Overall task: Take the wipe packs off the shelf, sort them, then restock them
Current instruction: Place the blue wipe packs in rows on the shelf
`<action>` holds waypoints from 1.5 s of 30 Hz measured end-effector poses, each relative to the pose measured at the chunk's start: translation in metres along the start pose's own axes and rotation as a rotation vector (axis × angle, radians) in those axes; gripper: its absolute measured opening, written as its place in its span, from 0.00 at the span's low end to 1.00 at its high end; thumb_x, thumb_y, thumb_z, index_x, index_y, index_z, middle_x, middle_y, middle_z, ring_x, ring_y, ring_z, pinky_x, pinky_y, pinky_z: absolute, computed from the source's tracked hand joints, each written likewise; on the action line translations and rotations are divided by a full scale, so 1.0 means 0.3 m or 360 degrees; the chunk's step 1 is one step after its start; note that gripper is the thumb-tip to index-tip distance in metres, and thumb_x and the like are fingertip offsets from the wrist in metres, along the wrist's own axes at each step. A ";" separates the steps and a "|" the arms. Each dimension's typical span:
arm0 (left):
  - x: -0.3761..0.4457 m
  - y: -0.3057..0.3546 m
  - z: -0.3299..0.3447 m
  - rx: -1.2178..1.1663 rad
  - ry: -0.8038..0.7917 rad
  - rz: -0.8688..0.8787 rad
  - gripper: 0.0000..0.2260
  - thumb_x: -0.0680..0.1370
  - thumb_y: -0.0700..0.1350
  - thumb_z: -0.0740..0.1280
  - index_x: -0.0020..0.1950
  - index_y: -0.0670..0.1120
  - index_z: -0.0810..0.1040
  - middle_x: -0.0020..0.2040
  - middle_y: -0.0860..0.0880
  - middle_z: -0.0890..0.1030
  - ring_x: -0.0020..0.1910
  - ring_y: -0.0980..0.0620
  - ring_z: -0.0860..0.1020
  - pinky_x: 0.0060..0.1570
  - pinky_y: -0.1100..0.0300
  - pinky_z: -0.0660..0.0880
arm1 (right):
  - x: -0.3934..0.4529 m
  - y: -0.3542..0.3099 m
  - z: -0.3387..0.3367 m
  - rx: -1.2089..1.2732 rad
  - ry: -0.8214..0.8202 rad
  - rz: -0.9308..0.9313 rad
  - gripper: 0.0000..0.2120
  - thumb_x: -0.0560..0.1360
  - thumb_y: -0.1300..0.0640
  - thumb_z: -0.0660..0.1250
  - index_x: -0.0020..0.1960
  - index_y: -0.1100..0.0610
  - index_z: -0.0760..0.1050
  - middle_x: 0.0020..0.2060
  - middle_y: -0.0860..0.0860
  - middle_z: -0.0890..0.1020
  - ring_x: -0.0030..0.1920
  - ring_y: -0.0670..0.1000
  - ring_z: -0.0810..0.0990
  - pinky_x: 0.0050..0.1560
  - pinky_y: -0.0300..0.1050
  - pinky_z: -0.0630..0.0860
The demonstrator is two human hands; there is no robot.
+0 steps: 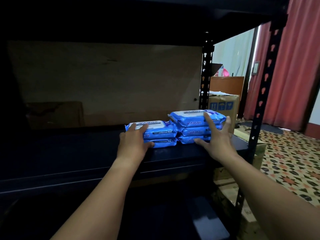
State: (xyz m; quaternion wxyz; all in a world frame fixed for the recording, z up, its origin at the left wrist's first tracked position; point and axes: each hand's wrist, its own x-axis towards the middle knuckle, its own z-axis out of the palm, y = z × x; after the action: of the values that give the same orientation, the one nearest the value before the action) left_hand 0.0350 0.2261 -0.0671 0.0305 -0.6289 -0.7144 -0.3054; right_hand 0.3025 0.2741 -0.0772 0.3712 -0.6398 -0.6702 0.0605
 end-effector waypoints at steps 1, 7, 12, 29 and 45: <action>0.017 0.003 0.009 0.0024 -0.0013 0.0009 0.34 0.75 0.58 0.74 0.78 0.58 0.65 0.78 0.48 0.63 0.72 0.39 0.67 0.69 0.49 0.69 | 0.009 -0.005 0.006 -0.0008 -0.0007 0.0003 0.44 0.74 0.45 0.74 0.77 0.28 0.48 0.78 0.53 0.33 0.76 0.68 0.56 0.69 0.65 0.67; 0.075 0.004 0.039 -0.0011 0.0053 0.0075 0.35 0.71 0.56 0.78 0.76 0.54 0.70 0.72 0.48 0.72 0.68 0.42 0.73 0.66 0.52 0.69 | 0.065 -0.008 0.026 -0.0022 -0.0009 0.0029 0.43 0.74 0.47 0.76 0.77 0.31 0.52 0.78 0.56 0.36 0.72 0.68 0.64 0.67 0.61 0.70; 0.140 0.012 0.064 -0.0060 0.0058 0.0109 0.35 0.70 0.55 0.79 0.75 0.53 0.72 0.69 0.48 0.75 0.67 0.45 0.74 0.65 0.54 0.69 | 0.146 0.001 0.069 -0.0007 -0.0020 0.0018 0.42 0.73 0.48 0.76 0.76 0.31 0.53 0.78 0.58 0.37 0.70 0.70 0.63 0.67 0.63 0.70; 0.500 0.031 0.239 -0.0096 0.0040 0.0099 0.35 0.68 0.56 0.80 0.73 0.54 0.74 0.69 0.49 0.78 0.67 0.46 0.75 0.66 0.57 0.70 | 0.495 0.093 0.211 -0.0039 -0.0027 -0.0098 0.42 0.75 0.50 0.75 0.78 0.33 0.52 0.77 0.62 0.39 0.68 0.69 0.66 0.71 0.60 0.65; 0.544 0.004 0.285 -0.0213 0.0064 0.0251 0.35 0.68 0.57 0.80 0.73 0.53 0.75 0.71 0.48 0.75 0.68 0.48 0.74 0.67 0.58 0.69 | 0.561 0.121 0.202 -0.0061 -0.0061 -0.0108 0.41 0.73 0.43 0.75 0.75 0.29 0.52 0.75 0.61 0.47 0.66 0.71 0.70 0.69 0.61 0.68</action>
State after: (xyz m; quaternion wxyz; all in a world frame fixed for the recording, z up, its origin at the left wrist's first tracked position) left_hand 0.0314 0.4102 -0.0661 0.0268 -0.6776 -0.6399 -0.3615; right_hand 0.3131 0.4563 -0.0701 0.3478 -0.6223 -0.6997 0.0471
